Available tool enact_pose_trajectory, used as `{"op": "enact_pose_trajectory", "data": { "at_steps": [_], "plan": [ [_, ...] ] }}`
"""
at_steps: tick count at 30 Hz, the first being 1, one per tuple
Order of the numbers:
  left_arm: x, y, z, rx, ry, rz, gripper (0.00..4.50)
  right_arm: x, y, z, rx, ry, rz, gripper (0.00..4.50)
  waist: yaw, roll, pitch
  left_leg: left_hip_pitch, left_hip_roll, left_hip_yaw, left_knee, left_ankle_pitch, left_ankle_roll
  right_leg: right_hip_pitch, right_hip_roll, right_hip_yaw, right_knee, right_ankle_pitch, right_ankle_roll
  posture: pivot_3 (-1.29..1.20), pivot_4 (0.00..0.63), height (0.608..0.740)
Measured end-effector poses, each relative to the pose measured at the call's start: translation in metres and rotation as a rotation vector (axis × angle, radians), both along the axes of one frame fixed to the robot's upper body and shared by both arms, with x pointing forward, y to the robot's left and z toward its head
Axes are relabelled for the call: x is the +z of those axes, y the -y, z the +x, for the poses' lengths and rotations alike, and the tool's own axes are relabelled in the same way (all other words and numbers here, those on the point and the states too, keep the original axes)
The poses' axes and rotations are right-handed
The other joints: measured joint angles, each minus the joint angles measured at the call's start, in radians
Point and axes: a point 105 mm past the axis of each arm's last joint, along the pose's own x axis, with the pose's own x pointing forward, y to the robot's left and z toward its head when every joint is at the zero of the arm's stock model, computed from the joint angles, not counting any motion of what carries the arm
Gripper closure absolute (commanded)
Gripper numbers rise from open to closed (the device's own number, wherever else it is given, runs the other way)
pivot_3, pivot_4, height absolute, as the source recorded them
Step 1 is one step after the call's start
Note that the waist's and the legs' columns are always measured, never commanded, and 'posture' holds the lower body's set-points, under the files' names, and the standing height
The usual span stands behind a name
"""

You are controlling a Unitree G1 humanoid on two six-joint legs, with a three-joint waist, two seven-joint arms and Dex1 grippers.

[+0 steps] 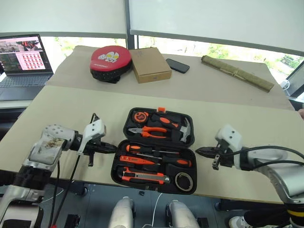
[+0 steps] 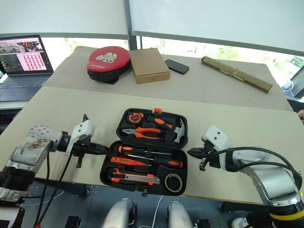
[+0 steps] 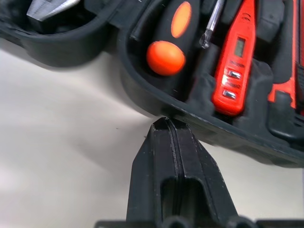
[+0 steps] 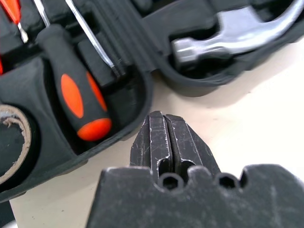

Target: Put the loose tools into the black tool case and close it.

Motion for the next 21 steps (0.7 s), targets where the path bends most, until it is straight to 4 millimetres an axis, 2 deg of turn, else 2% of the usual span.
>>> {"op": "enact_pose_trajectory", "data": {
  "at_steps": [2,6,10,13,16,17,18,21],
  "plan": [
    [0.012,-0.010,0.022,0.119,-0.014,-0.034,2.27,0.006,0.004,0.004,-0.041,-0.025,0.055,2.96,-0.002,0.000,0.000,0.000,0.000,0.000,0.000,0.000,0.000,0.000,0.001,0.000,0.000,0.000,0.000,0.00,0.150,0.740],
    [0.028,-0.014,0.042,0.241,-0.056,-0.110,0.81,0.013,0.007,0.015,-0.102,-0.049,0.134,1.61,-0.006,0.000,0.000,0.001,0.000,0.000,0.000,0.000,0.000,0.000,0.001,0.001,0.000,0.000,0.000,0.00,0.150,0.740],
    [0.027,0.008,0.056,0.343,-0.252,-0.237,0.81,0.014,-0.001,0.038,-0.197,-0.132,0.267,1.61,-0.009,-0.001,0.000,0.000,0.000,-0.001,0.000,0.000,0.000,0.000,0.001,0.000,0.001,0.000,0.000,0.00,0.150,0.740],
    [0.027,0.019,0.064,0.383,-0.302,-0.263,0.81,0.011,-0.005,0.048,-0.232,-0.175,0.302,1.61,-0.011,-0.001,0.000,0.000,0.000,-0.001,0.000,0.000,0.000,-0.001,0.001,0.001,0.001,0.000,0.000,0.00,0.150,0.740],
    [0.017,0.022,0.068,0.416,-0.326,-0.254,0.81,0.006,-0.010,0.053,-0.246,-0.206,0.303,1.61,-0.013,-0.001,0.000,-0.001,0.000,-0.001,-0.001,0.000,0.000,-0.001,0.001,0.001,0.001,0.000,0.000,0.00,0.150,0.740],
    [0.014,0.022,0.069,0.425,-0.331,-0.247,1.32,0.003,-0.011,0.055,-0.252,-0.219,0.301,2.11,-0.014,-0.001,0.000,-0.001,0.000,-0.001,-0.001,0.000,0.000,-0.002,0.001,0.001,0.001,0.000,0.000,0.00,0.150,0.740],
    [0.011,0.021,0.069,0.435,-0.336,-0.243,1.47,0.001,-0.012,0.057,-0.261,-0.227,0.296,2.28,-0.015,-0.001,0.000,-0.001,-0.001,-0.001,-0.001,0.000,0.000,-0.002,0.001,0.001,0.001,0.000,0.000,0.00,0.150,0.740],
    [0.009,0.027,0.068,0.413,-0.350,-0.246,2.56,-0.005,-0.016,0.059,-0.265,-0.246,0.274,3.26,-0.018,-0.001,0.000,-0.001,-0.001,-0.001,-0.001,0.000,0.000,-0.002,0.001,0.001,0.001,0.000,0.000,0.00,0.150,0.740]
  ]
}}
